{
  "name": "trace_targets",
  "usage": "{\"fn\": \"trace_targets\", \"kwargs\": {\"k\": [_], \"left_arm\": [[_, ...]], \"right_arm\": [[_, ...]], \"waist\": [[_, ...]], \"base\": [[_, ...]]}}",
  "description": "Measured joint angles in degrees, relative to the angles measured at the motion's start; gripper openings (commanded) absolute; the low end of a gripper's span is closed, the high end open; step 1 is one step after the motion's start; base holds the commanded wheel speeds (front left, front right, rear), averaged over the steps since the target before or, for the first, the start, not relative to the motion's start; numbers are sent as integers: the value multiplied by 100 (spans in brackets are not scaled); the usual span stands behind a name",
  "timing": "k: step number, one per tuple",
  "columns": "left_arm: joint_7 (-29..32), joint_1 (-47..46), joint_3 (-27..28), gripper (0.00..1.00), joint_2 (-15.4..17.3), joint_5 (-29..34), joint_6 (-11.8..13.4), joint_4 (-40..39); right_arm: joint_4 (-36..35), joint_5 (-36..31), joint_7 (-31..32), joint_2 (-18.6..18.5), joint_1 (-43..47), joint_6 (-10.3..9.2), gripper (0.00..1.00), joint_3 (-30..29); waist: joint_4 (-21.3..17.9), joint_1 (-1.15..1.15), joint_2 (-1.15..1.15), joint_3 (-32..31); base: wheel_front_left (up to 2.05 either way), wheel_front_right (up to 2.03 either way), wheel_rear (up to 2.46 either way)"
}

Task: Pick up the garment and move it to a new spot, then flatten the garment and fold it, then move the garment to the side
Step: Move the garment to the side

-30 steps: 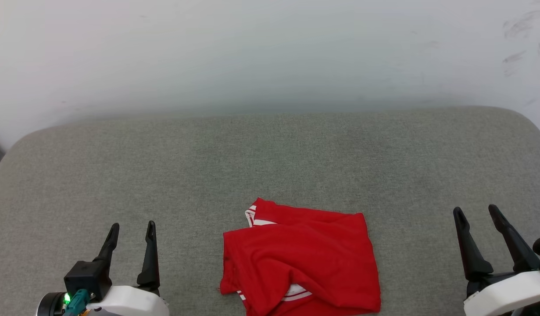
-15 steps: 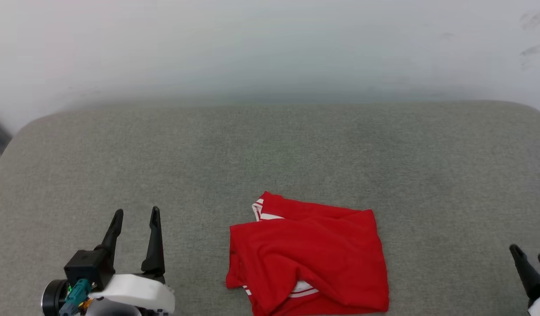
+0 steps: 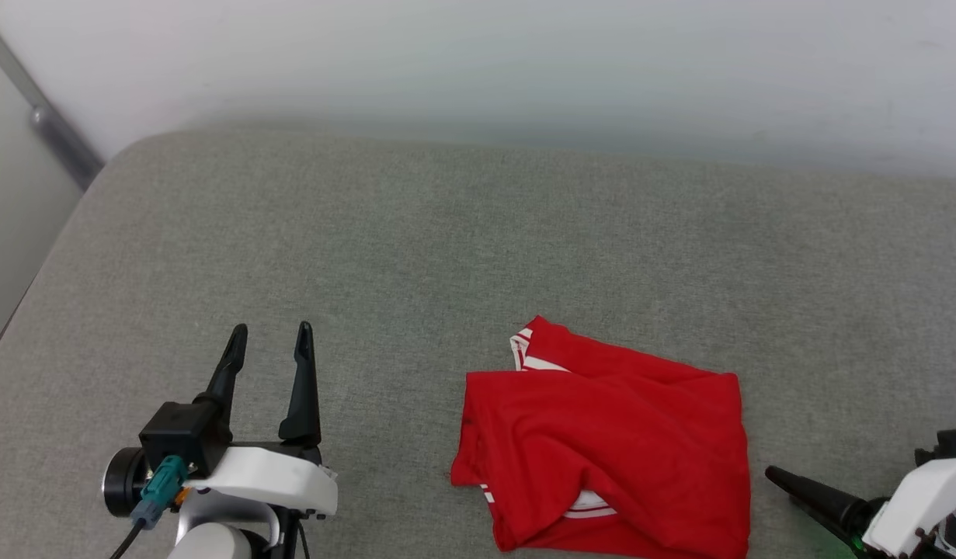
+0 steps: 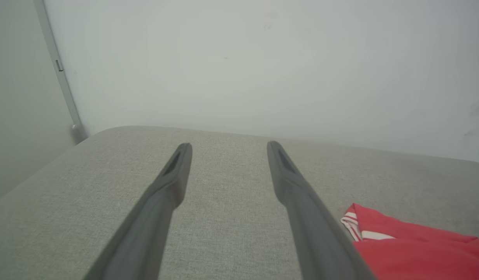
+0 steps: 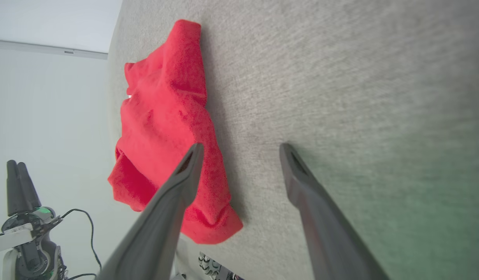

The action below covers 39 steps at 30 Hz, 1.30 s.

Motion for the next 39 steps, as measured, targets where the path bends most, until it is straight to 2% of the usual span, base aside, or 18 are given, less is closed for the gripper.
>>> {"fn": "trace_targets", "kwargs": {"k": [6, 11, 12, 13, 14, 15, 21, 27, 33, 39], "left_arm": [[0, -230, -42, 100, -126, 113, -52, -40], [0, -341, -62, 100, -256, 202, -140, -29], [0, -343, -47, 100, -267, 219, -152, -18], [0, -343, -31, 100, -277, 238, -154, 0], [0, -343, -21, 100, -288, 241, -164, 8], [0, -343, -8, 100, -300, 245, -187, 22], [0, -313, 51, 100, -324, 313, -268, 101], [-8, -247, 23, 100, -257, 350, -377, 185], [16, -192, -33, 100, -199, 367, -413, 181], [35, -171, -89, 100, -181, 377, -441, 116]], "right_arm": [[371, 459, 279, 250, -567, 1, 100, 62], [680, 625, 466, 302, -942, 5, 100, 258], [706, 623, 495, 291, -988, 7, 77, 319], [739, 624, 526, 282, -1037, 7, 42, 375], [770, 632, 543, 280, -1076, 7, 17, 426], [777, 636, 541, 277, -1095, 8, 0, 488], [716, 554, 271, 201, -1113, 1, 0, 900], [498, -160, -359, -235, -1118, 2, 0, 1541], [657, -1057, -853, -667, -1228, 1, 0, 2067], [890, -1526, -1059, -829, -1497, 2, 0, 2382]], "waist": [[166, 0, 0, 315], [299, 0, 0, 547], [323, 1, 0, 576], [343, 1, 0, 596], [359, 0, 0, 606], [367, 1, 0, 605], [313, 1, 0, 449], [72, 1, 0, 240], [-407, 0, 0, 87], [-1084, 0, 0, 38]], "base": [[0, 0, 0], [0, 0, 0], [0, 0, 0], [0, 0, 0], [0, 0, 0], [0, 0, 0], [0, 0, 0], [0, 0, 0], [0, 0, 0], [0, 0, 0]]}}
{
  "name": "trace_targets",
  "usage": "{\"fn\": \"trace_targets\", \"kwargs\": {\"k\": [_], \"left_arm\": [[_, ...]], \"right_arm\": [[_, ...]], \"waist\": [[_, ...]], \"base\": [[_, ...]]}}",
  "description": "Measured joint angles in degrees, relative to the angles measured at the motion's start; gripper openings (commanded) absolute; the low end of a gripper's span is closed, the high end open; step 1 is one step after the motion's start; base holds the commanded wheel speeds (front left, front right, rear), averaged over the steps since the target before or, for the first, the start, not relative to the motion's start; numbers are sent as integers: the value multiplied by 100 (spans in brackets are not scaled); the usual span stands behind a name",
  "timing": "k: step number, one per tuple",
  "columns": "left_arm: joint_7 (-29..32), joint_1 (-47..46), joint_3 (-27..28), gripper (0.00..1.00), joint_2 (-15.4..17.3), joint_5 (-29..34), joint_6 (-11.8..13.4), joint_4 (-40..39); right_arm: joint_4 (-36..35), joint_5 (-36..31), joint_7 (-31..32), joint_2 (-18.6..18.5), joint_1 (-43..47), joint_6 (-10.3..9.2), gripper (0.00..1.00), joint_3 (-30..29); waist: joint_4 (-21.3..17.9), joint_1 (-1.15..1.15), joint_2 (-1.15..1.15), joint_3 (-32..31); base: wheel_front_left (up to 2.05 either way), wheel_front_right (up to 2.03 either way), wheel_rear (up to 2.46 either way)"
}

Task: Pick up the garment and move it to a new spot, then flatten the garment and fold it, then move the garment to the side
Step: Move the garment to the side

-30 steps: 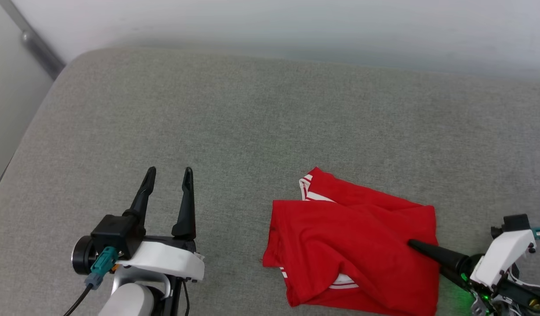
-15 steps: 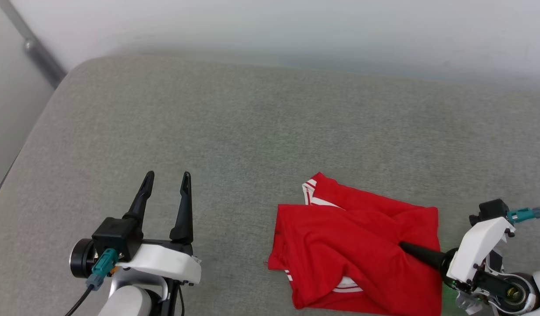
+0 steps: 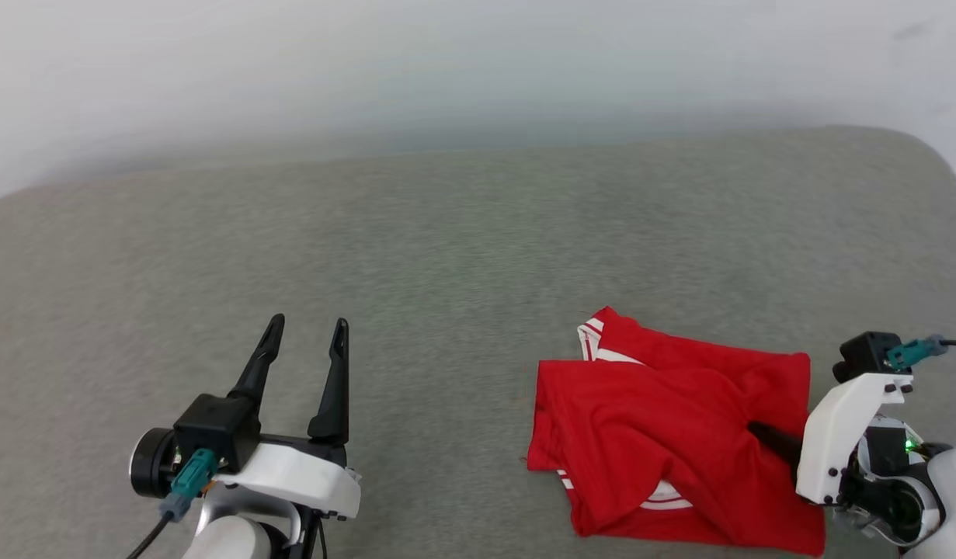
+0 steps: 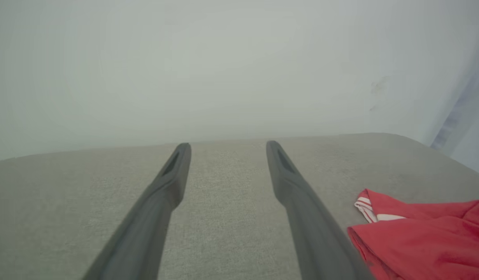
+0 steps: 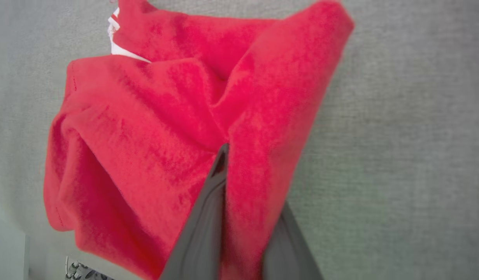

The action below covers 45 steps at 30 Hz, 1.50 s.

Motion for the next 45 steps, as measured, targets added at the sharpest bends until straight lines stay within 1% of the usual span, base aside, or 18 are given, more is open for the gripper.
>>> {"fn": "trace_targets", "kwargs": {"k": [8, 12, 17, 23, 26, 29, 30, 31, 32, 34, 37, 42, 45], "left_arm": [[97, -268, -125, 100, -10, 116, 3, -164], [247, -686, -244, 100, -10, 278, -12, -298], [410, -1260, -383, 100, 23, 510, -88, -382], [633, -1828, -556, 100, 90, 790, -166, -600], [727, -2053, -622, 100, 129, 889, -200, -692], [827, -2200, -671, 100, 156, 981, -212, -779], [858, -2247, -683, 100, 164, 1002, -213, -811], [884, -2284, -688, 100, 174, 1033, -214, -834], [894, -2302, -697, 100, 183, 1036, -214, -845], [911, -2332, -709, 100, 196, 1067, -213, -848], [937, -2360, -725, 100, 197, 1071, -210, -853], [844, -2324, -702, 100, 200, 1013, -166, -811], [730, -2138, -641, 100, 200, 916, -113, -726]], "right_arm": [[390, -78, -229, -233, -680, 0, 0, 250], [727, -10, -504, -488, -1168, 0, 0, 286], [1340, -124, -1157, -900, -1859, 0, 0, 135], [2209, -257, -1949, -1303, -2614, 0, 0, -202], [2476, -355, -2413, -1411, -2956, 0, 0, -296], [2627, -461, -2919, -1400, -3135, 0, 0, -279], [2711, -461, -3037, -1378, -3209, 0, 2, -285], [2808, -471, -3122, -1347, -3261, 0, 45, -277], [2905, -486, -3210, -1296, -3290, 0, 100, -260], [3117, -514, -3409, -1206, -3318, 0, 100, -230], [3395, -603, -3743, -1189, -3362, 0, 100, -229], [3678, -665, -4286, -1238, -3388, 0, 100, -211], [3666, -701, -4569, -1236, -3342, 0, 100, -113]], "waist": [[-1040, 0, 0, 208], [-1363, 0, 0, 615], [-1544, 0, 0, 1316], [-1615, 0, 0, 2113], [-1605, 0, 0, 2464], [-1584, 0, 0, 2763], [-1577, 1, 0, 2852], [-1572, 1, 0, 2931], [-1568, 1, 0, 3001], [-1563, 1, 0, 3106], [-1563, 1, 0, 3138], [-1572, 0, 0, 2957], [-1590, 0, 0, 2760]], "base": [[0, 0, 0], [0, 0, 0], [0, 0, 0], [0, 0, 0], [0, 0, 0], [0, 0, 0], [0, 0, 0], [0, 0, 0], [0, 0, 0], [0, 0, 0], [0, 0, 0], [0, 0, 0], [0, 0, 0]]}}
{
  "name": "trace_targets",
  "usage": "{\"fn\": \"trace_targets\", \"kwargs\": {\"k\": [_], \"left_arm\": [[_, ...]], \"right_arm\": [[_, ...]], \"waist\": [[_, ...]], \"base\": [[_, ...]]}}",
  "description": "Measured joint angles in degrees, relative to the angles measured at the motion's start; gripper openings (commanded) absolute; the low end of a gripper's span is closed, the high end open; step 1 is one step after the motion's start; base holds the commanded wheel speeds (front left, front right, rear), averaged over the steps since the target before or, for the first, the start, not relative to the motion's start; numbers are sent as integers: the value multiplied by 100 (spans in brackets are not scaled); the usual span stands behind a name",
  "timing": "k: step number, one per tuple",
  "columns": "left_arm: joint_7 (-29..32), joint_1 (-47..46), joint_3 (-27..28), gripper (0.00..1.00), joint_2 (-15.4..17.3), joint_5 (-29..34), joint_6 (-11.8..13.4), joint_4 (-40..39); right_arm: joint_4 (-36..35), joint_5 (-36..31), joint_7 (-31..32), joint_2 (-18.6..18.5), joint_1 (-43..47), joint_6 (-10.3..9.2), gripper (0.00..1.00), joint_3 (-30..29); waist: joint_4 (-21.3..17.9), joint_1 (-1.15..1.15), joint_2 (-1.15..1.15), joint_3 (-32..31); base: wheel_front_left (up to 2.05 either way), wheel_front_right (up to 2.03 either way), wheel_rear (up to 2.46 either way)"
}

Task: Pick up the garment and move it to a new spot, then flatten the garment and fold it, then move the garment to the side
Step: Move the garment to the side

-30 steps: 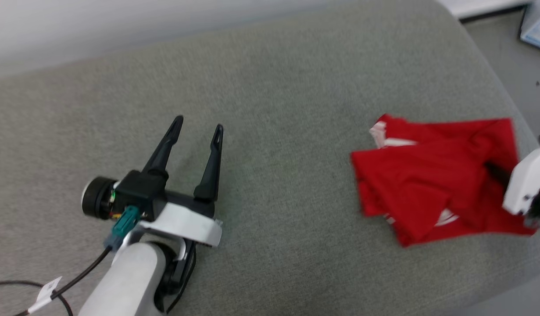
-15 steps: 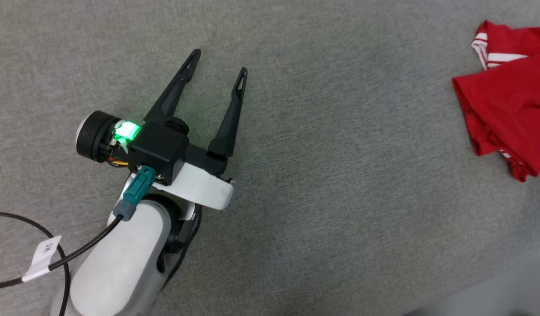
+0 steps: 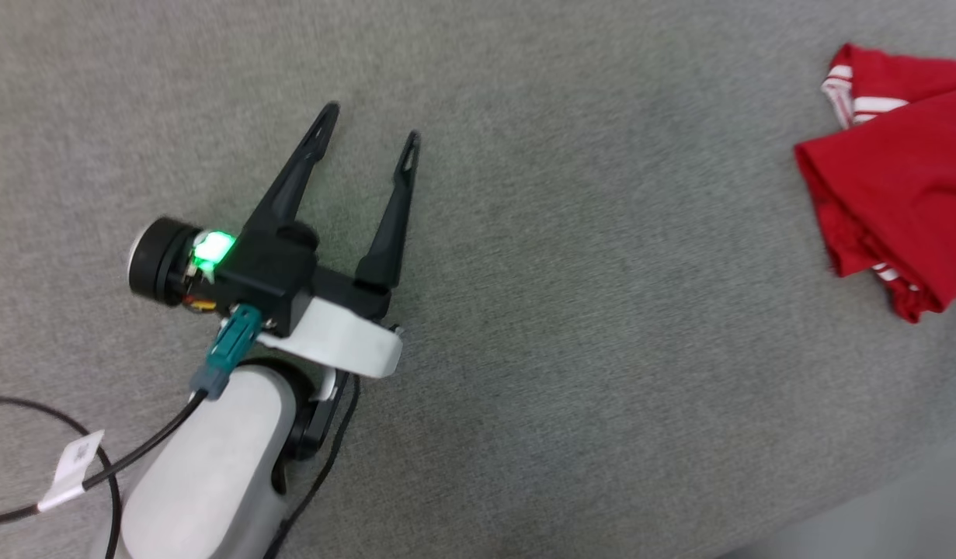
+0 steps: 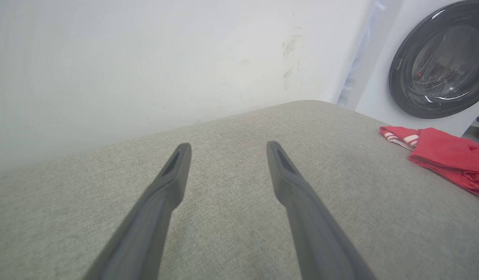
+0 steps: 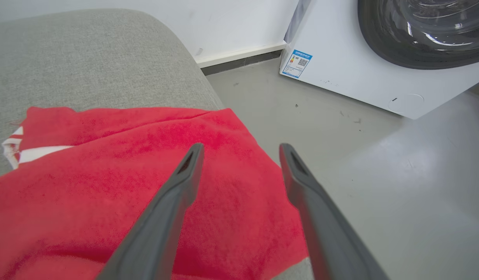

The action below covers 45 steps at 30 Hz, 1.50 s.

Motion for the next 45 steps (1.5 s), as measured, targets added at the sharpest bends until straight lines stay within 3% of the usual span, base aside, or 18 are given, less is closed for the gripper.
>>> {"fn": "trace_targets", "kwargs": {"k": [14, 21, 29, 33, 45], "left_arm": [[-502, 1412, 480, 100, -102, -721, 435, 477], [-667, 1848, 666, 100, -203, -943, 463, 682], [-750, 2179, 1161, 100, -163, -1074, 461, 759], [-756, 2410, 1467, 100, -57, -1112, 469, 733], [-765, 3253, 1621, 100, 25, -1070, 308, 745]], "right_arm": [[-1394, -186, -411, 497, 1478, 0, 100, 668], [-2414, -331, -425, 664, 2335, 0, 100, 710], [-3729, -939, -430, 1050, 3215, 0, 100, 108], [-4368, -1251, -148, 1333, 3674, 0, 100, -256], [-6200, -2059, 834, 2095, 5177, 0, 100, -1078]], "waist": [[-1, -1, 0, -1516], [413, -2, 0, -2096], [1155, -2, 0, -2480], [1444, -2, 0, -2666], [1603, -2, 0, -3313]], "base": [[0, 0, 0], [0, 0, 0], [0, 0, 0], [0, 0, 0], [0, 0, 0]]}}
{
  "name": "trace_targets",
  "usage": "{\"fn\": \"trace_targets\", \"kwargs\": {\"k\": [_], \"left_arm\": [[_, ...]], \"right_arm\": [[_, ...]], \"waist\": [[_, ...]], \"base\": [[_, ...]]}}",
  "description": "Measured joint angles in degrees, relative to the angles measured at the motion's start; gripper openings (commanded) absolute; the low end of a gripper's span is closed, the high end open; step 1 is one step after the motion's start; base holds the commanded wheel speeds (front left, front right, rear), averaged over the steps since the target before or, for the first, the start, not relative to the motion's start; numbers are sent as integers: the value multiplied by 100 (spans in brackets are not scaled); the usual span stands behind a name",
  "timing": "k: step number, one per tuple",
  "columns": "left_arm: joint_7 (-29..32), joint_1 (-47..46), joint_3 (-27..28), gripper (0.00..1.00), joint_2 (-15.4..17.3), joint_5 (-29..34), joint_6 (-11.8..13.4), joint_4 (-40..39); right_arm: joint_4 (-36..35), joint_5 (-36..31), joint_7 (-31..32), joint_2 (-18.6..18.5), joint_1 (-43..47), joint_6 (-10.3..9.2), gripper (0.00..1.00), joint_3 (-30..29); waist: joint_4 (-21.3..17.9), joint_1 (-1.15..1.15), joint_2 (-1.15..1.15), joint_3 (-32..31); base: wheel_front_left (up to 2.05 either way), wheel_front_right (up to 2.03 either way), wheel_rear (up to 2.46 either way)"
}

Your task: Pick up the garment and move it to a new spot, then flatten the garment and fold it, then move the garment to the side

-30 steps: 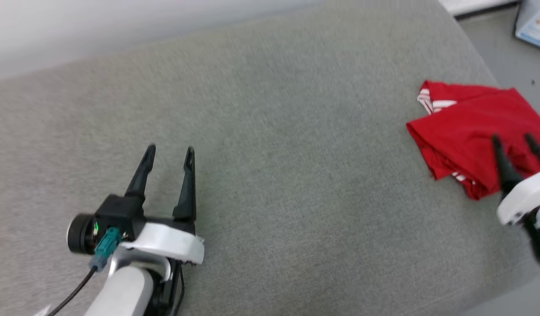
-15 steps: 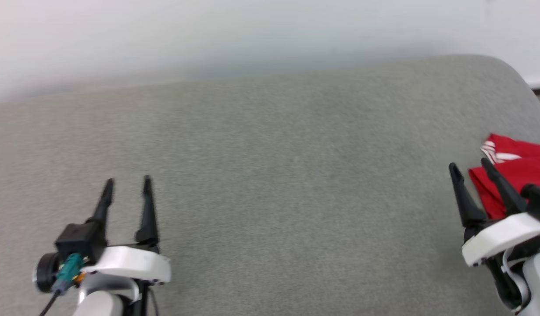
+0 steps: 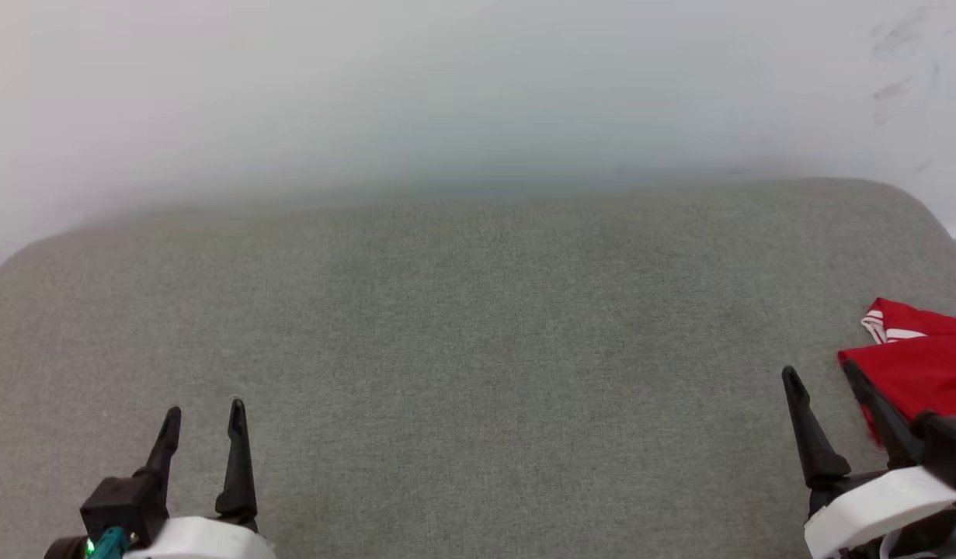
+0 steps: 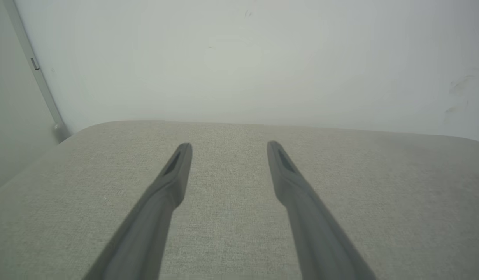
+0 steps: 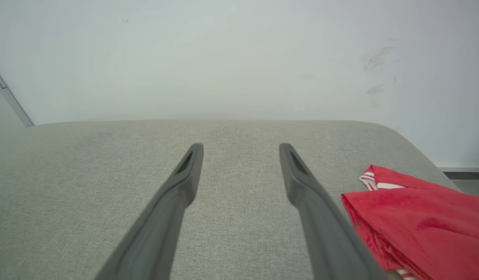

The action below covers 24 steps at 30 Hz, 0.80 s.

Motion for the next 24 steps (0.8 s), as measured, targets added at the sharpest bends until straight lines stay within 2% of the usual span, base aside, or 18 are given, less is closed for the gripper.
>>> {"fn": "trace_targets", "kwargs": {"k": [9, 24], "left_arm": [[0, 212, -19, 100, -46, -32, -83, 81], [0, 185, -40, 100, -66, 9, -105, 189]], "right_arm": [[-614, -124, 369, 141, 253, 0, 100, -78], [-706, -152, 406, 146, 304, -1, 100, -31]], "waist": [[-72, 0, 0, -126], [-57, 1, 0, -131]], "base": [[0, 0, 0], [0, 0, 0]]}}
